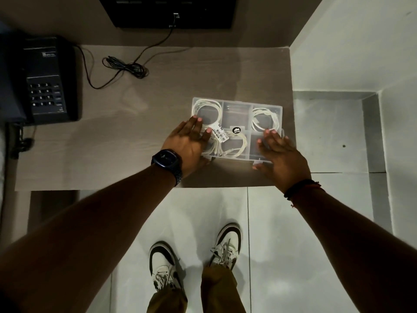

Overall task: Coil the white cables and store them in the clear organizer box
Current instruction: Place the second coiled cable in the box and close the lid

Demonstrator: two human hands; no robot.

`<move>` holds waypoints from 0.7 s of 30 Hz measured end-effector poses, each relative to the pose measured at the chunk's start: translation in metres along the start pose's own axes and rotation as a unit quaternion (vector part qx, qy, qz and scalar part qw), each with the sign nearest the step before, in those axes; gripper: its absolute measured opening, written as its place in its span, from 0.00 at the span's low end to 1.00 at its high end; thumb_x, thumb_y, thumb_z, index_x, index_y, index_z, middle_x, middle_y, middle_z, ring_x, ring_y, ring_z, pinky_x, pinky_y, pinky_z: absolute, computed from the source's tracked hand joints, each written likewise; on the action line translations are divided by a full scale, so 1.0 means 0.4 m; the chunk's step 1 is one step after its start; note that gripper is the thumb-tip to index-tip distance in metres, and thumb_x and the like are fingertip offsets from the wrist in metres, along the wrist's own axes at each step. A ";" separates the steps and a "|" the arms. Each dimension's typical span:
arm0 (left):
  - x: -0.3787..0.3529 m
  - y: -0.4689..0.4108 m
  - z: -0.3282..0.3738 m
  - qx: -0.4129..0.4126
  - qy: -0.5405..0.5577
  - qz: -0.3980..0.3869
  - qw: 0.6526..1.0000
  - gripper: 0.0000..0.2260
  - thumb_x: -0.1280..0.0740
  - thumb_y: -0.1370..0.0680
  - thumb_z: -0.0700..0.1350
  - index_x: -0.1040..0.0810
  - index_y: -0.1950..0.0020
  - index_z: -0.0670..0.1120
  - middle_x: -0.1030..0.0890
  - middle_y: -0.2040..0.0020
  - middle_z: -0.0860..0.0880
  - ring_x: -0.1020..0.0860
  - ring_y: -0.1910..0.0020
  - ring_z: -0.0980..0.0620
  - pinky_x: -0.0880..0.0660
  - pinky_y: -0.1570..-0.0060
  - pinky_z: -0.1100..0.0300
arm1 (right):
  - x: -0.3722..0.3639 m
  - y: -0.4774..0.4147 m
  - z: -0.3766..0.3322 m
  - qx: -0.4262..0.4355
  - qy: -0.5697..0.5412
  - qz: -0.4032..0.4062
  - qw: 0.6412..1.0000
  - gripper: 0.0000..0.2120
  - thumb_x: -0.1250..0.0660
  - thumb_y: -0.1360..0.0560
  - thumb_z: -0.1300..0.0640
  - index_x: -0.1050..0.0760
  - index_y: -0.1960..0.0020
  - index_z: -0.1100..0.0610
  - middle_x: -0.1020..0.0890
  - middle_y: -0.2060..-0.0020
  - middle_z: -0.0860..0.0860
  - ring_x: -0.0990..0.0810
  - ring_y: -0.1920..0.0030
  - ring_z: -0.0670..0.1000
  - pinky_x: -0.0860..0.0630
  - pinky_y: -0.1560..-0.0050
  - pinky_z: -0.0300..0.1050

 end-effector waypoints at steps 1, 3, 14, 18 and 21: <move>-0.003 0.001 -0.001 0.007 0.015 0.001 1.000 0.35 0.38 0.25 0.61 0.44 0.25 0.45 0.45 0.23 0.39 0.49 0.24 0.41 0.49 0.27 0.49 | 0.002 -0.001 -0.003 0.002 0.008 0.006 1.000 0.26 0.38 0.26 0.50 0.30 0.32 0.63 0.32 0.30 0.63 0.36 0.29 0.63 0.45 0.29 0.57; -0.004 0.003 -0.002 0.011 0.027 0.008 1.000 0.34 0.37 0.25 0.59 0.42 0.25 0.44 0.43 0.24 0.38 0.47 0.24 0.40 0.48 0.27 0.49 | 0.008 -0.003 -0.013 0.016 0.034 0.031 0.999 0.24 0.37 0.27 0.52 0.27 0.36 0.65 0.26 0.35 0.64 0.30 0.34 0.66 0.40 0.32 0.62; 0.015 0.002 -0.006 0.023 0.051 0.079 0.995 0.32 0.31 0.28 0.55 0.31 0.31 0.39 0.30 0.32 0.33 0.34 0.31 0.34 0.36 0.31 0.42 | 0.008 -0.014 -0.010 0.023 0.060 0.128 0.990 0.22 0.38 0.24 0.56 0.29 0.34 0.66 0.25 0.36 0.63 0.28 0.35 0.65 0.33 0.35 0.58; 0.026 -0.078 -0.047 0.040 0.052 0.049 0.997 0.36 0.38 0.27 0.63 0.40 0.26 0.43 0.39 0.25 0.37 0.44 0.25 0.40 0.48 0.26 0.47 | 0.036 -0.110 0.031 0.005 0.018 0.080 0.997 0.27 0.29 0.27 0.59 0.32 0.33 0.67 0.29 0.33 0.65 0.33 0.31 0.66 0.38 0.32 0.61; 0.064 -0.172 -0.095 0.047 0.052 0.047 0.996 0.38 0.49 0.27 0.68 0.42 0.26 0.44 0.40 0.25 0.38 0.44 0.26 0.39 0.49 0.26 0.46 | 0.074 -0.196 0.063 0.002 0.011 0.067 0.998 0.29 0.32 0.25 0.51 0.35 0.30 0.65 0.33 0.29 0.62 0.39 0.27 0.61 0.41 0.29 0.56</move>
Point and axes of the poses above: each hand's wrist, its own y-axis away from the middle knuckle, its own x-axis out of the back of the hand, z = x × y, the point moved 9 cm from there along -y, towards the middle knuckle
